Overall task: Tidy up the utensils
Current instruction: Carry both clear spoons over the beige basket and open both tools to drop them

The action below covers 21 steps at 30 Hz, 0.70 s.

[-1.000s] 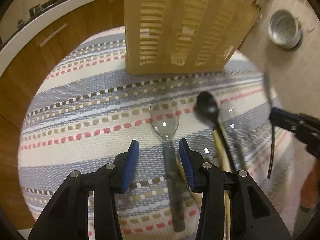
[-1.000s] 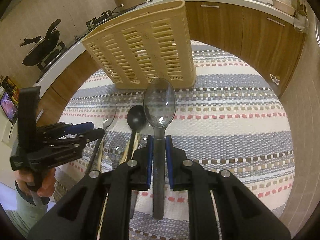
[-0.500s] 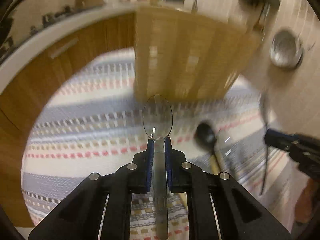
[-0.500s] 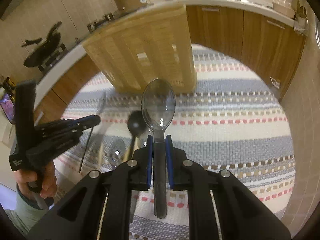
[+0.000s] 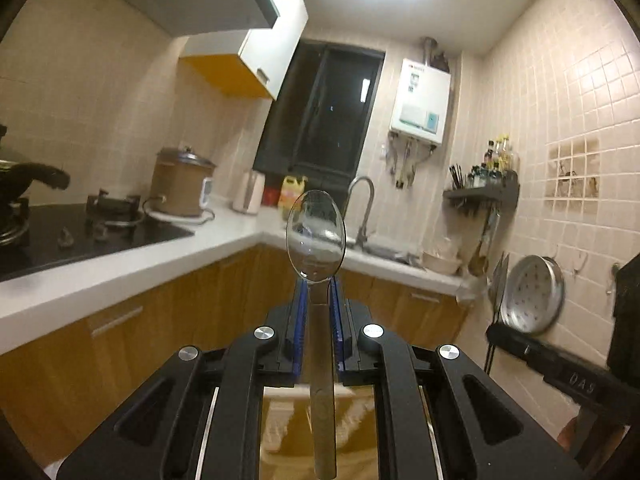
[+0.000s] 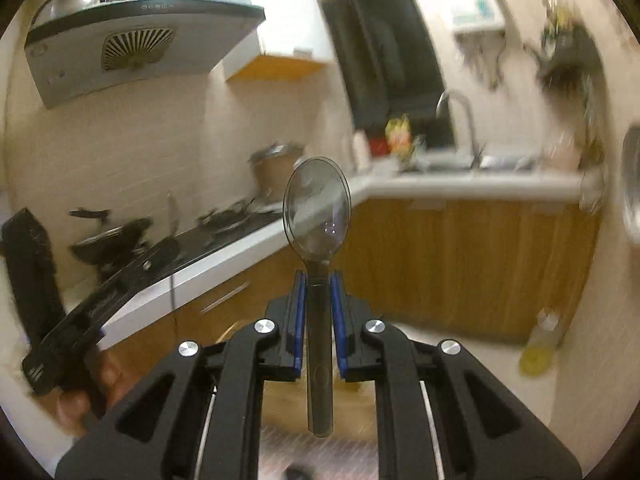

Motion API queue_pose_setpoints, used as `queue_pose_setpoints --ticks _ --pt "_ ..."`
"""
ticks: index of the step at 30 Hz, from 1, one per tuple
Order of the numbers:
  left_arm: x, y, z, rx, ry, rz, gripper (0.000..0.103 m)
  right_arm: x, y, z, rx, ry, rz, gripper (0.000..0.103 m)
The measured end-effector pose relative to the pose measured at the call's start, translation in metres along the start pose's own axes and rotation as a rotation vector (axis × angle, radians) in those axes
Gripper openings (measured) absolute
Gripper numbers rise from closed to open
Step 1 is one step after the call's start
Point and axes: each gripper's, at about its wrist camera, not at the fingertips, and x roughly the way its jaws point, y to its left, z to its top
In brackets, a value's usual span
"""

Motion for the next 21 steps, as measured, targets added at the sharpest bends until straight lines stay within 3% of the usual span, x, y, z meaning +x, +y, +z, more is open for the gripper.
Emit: queue_pose_setpoints --ticks 4,9,21 --pt "0.032 0.001 -0.014 -0.013 0.004 0.008 0.009 0.030 -0.016 -0.006 0.015 -0.001 -0.023 0.011" --pt "0.044 0.021 -0.035 0.010 0.010 0.020 0.010 0.050 -0.032 -0.018 0.051 -0.008 -0.036 0.011" --pt "0.041 0.039 -0.058 0.005 0.064 0.040 0.010 0.050 -0.015 -0.039 -0.013 0.024 -0.019 0.011"
